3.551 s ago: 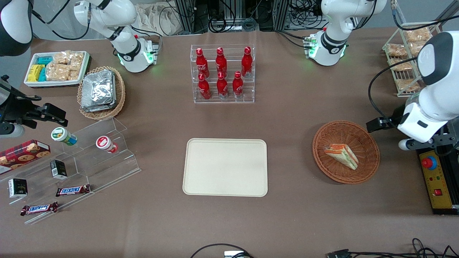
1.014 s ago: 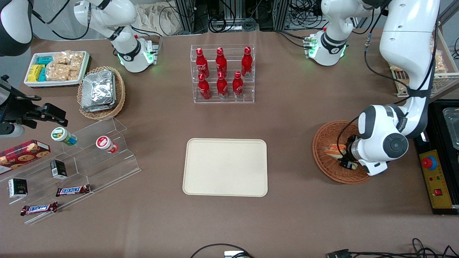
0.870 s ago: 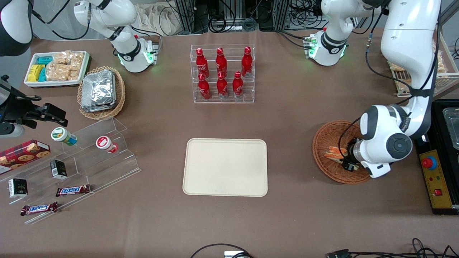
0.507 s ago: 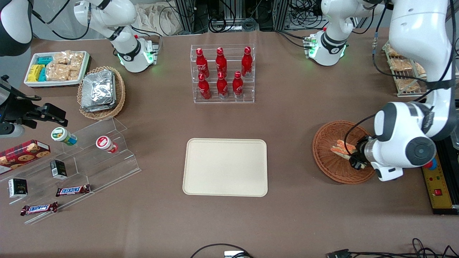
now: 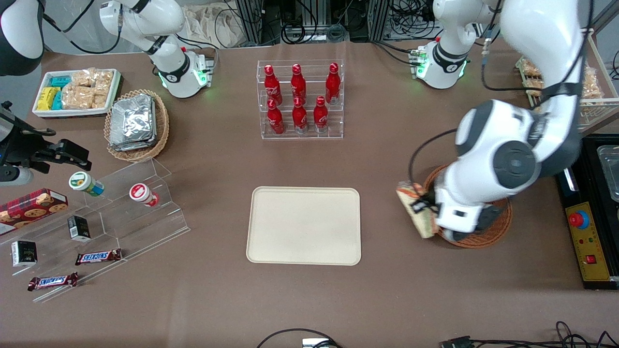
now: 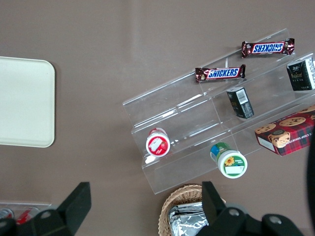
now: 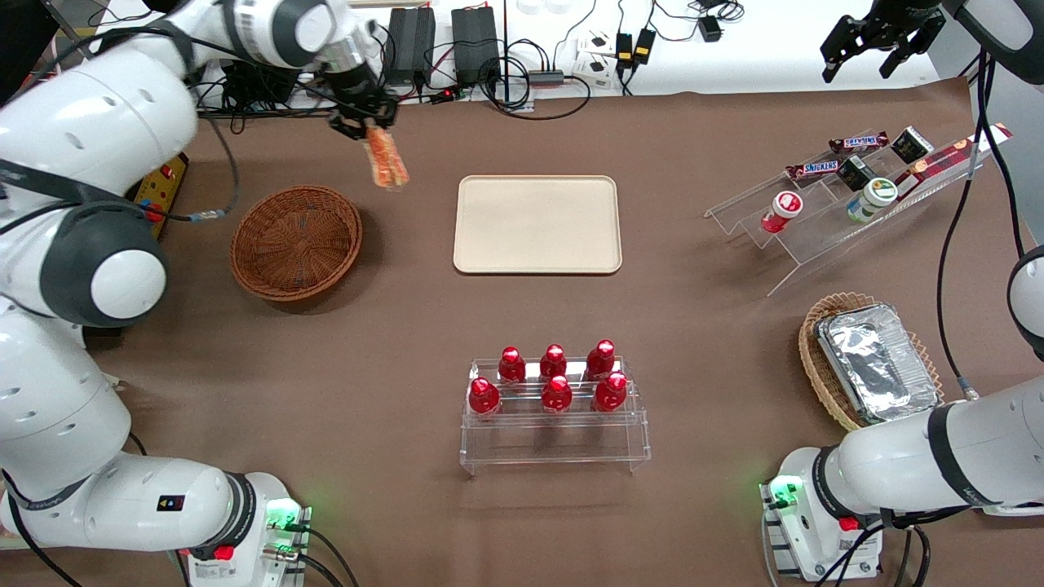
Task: Place sandwich from basket to tray
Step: 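Carry the sandwich with the left gripper over to the cream tray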
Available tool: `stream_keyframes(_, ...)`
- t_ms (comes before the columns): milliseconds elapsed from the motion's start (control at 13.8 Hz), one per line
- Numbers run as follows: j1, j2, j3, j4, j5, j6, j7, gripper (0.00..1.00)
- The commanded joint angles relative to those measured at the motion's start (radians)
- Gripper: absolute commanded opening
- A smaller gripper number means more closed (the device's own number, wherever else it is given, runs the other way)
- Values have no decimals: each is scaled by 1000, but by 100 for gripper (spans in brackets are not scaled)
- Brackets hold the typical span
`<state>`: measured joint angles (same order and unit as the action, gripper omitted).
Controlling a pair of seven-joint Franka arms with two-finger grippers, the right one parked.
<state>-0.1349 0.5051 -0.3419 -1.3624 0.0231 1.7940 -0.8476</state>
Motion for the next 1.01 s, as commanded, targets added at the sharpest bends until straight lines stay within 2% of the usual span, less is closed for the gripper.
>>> stream_keyframes(0, -95, 137, -5, 69, 64, 123, 45, 0)
stream_keyframes(145, -149, 223, -5, 72, 112, 221, 99, 0)
stream_keyframes(290, -155, 289, -6, 81, 110, 299, 131, 0)
stream_keyframes(435, -178, 306, -5, 77, 112, 308, 137, 0)
stream_keyframes(580, -187, 341, -5, 83, 113, 312, 136, 6)
stream_keyframes(652, -196, 349, -5, 88, 113, 312, 136, 14)
stream_keyframes(725, -196, 349, -5, 88, 110, 312, 127, 40)
stream_keyframes(797, -199, 349, -5, 86, 109, 312, 122, 86)
stream_keyframes(870, -199, 346, -5, 85, 109, 311, 117, 100)
stream_keyframes(942, -198, 340, -5, 82, 112, 305, 117, 100)
